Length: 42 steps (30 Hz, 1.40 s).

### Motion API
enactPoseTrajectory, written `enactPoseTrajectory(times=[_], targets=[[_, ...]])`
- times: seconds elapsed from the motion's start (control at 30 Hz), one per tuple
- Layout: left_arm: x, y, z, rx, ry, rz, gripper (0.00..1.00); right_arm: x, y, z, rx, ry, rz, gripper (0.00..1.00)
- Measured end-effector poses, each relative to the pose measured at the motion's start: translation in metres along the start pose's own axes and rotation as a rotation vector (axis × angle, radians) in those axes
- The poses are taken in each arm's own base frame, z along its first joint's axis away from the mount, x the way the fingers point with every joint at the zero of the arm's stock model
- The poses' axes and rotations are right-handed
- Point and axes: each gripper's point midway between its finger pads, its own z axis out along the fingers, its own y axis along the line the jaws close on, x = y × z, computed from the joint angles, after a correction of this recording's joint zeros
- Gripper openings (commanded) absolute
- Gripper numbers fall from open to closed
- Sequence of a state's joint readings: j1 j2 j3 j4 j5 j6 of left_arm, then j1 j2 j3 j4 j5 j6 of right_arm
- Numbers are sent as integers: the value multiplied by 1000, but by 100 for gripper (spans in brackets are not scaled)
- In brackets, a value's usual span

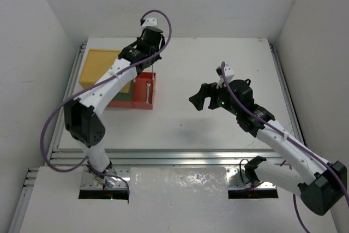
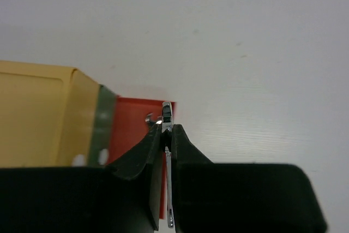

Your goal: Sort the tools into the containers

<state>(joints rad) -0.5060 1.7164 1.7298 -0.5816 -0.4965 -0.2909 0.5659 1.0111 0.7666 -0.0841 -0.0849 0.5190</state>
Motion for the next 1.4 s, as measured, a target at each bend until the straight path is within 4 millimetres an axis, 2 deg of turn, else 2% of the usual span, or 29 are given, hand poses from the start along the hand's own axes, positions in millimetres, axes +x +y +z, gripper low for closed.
enactPoseTrajectory(times=[0.07, 0.13, 0.17, 0.2, 0.23, 0.3, 0.4, 0.47, 0.53, 0.6, 0.63, 0.67, 0.73, 0.8, 0.83, 0.9, 0.97, 1.03, 1.13, 1.23, 1.4], targets=[[15, 21, 26, -86, 69, 63, 0, 6, -5, -5, 14, 8, 2, 99], [40, 40, 51, -156, 155, 127, 0, 11, -9, -9, 23, 19, 4, 99], [53, 49, 60, -183, 198, 154, 4, 13, -9, -10, 23, 24, 4, 99], [65, 56, 67, -206, 238, 178, 9, 14, -10, -11, 24, 28, 4, 99], [79, 64, 73, -227, 283, 208, 26, 16, -11, -12, 24, 32, 4, 99], [97, 70, 77, -244, 345, 252, 52, 18, -10, -13, 15, 38, 1, 99], [100, 71, 72, -253, 368, 265, 60, 19, -9, -13, 6, 42, -5, 99], [91, 67, 68, -249, 354, 258, 58, 19, -9, -14, 4, 42, -8, 99], [81, 57, 64, -230, 328, 243, 50, 19, -9, -14, 2, 42, -10, 99], [73, 41, 57, -203, 299, 232, 32, 19, -10, -14, 4, 43, -10, 99], [72, 28, 53, -181, 284, 230, 16, 18, -10, -14, 5, 42, -9, 99], [73, 12, 48, -151, 271, 234, 9, 18, -11, -14, 6, 42, -9, 99], [82, -20, 39, -89, 266, 250, 0, 19, -12, -13, 9, 43, -7, 99], [101, -55, 35, -30, 280, 273, 0, 20, -13, -13, 14, 47, -6, 99], [114, -67, 37, -12, 296, 288, 0, 21, -14, -13, 19, 48, -6, 99], [145, -76, 49, -19, 347, 319, 0, 22, -16, -13, 26, 50, -6, 99], [178, -70, 67, -58, 413, 356, 0, 26, -19, -13, 35, 56, -5, 99], [209, -56, 84, -113, 482, 393, 0, 29, -21, -12, 41, 62, -3, 99], [238, -30, 98, -192, 561, 431, 0, 31, -23, -12, 45, 65, -2, 99], [241, -9, 102, -245, 594, 436, 0, 33, -24, -12, 47, 70, -4, 99], [212, 14, 117, -290, 568, 363, 0, 39, -28, -10, 55, 87, -6, 99]])
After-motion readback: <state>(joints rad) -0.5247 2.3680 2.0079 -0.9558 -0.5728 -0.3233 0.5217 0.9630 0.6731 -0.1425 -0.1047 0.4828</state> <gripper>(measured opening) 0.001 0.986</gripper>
